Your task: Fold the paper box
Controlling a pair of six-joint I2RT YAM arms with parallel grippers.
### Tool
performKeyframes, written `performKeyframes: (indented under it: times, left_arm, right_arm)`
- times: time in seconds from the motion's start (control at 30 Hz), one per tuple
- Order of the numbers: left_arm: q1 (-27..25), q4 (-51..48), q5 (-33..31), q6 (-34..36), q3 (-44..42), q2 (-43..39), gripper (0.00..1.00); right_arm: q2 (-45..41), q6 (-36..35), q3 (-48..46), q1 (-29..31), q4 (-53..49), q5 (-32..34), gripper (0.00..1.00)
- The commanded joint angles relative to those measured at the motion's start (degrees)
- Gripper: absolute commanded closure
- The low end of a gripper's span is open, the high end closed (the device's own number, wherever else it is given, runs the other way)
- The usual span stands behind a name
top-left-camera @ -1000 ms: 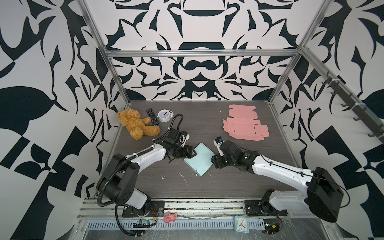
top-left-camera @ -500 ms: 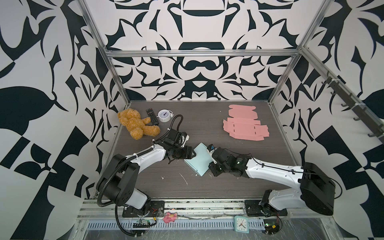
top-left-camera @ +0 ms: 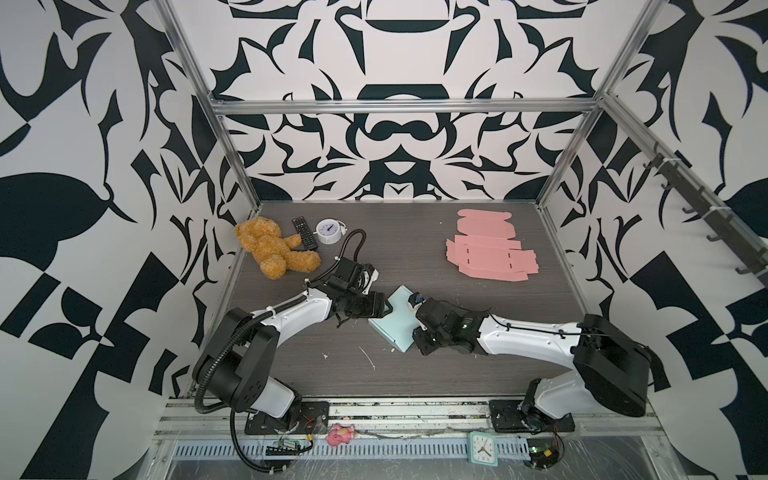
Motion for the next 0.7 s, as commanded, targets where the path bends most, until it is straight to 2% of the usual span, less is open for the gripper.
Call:
performKeyframes:
  times: [0.0,0.3,0.67]
  left_arm:
    - [-0.2,0.4,1.1,-0.3,-1.8,-0.4,0.30]
    - [-0.2,1.6,1.6,-1.2,-3.2,-0.6,0.31]
    - [-0.4,3.5,2.8,-2.4,-4.5,-0.5,0.33]
  right_arm:
    - [0.4,0.3,0.4,0.3,2.2,0.1,0.69]
    - [3.8,-0.1,1.3,0.3,4.2,-0.5,0.70]
    - [3.9,0.8,1.3,0.4,7.4,-1.7,0.68]
